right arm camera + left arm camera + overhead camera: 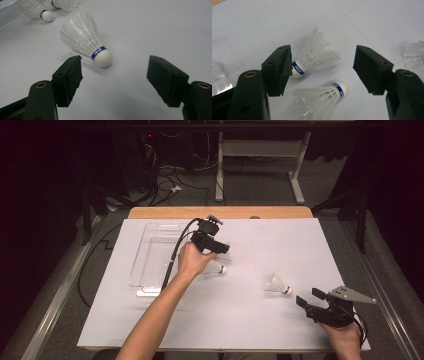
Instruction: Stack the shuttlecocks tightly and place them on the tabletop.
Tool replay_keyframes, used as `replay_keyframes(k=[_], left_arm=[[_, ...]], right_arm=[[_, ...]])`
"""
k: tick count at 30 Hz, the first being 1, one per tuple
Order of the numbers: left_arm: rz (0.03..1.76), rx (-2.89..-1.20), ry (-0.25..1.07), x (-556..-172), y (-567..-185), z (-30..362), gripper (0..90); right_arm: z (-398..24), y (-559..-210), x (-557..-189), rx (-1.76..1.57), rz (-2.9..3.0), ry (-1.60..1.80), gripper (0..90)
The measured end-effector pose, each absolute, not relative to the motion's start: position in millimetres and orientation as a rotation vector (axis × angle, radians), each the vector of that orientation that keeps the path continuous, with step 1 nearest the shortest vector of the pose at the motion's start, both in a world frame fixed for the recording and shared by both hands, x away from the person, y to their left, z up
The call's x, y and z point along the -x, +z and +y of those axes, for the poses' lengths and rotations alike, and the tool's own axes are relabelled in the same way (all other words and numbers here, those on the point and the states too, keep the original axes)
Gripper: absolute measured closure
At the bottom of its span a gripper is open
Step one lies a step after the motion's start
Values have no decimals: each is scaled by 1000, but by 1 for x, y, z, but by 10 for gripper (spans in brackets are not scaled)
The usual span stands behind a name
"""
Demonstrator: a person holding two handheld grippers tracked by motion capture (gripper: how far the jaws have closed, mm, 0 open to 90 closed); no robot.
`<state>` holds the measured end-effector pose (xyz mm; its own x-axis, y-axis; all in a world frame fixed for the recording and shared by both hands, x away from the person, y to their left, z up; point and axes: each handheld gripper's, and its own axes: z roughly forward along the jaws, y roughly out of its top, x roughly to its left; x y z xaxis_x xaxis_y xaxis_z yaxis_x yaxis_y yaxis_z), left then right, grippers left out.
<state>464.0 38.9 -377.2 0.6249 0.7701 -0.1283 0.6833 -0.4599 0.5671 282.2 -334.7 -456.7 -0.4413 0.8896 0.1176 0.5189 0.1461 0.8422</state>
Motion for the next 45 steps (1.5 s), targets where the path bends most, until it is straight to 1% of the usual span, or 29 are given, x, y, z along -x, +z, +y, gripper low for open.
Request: replay_keyframes(k=[14,28,33,45], left_arm=[[1124,-2261,197,-453,-372,49,306],[1123,-2266,175,-441,-378,54,298],[1111,-2289,210,-434,-380,54,302],[1115,-2266,196,-425,-384,61,306]], right_arm=[[-335,-456,-282,-1349,2017,1224,286],[-335,-457,-282,-1347,2018,1223,286],[-336,-456,-282,-1344,2017,1223,286],[-336,-456,-281,-1346,2015,1223,286]])
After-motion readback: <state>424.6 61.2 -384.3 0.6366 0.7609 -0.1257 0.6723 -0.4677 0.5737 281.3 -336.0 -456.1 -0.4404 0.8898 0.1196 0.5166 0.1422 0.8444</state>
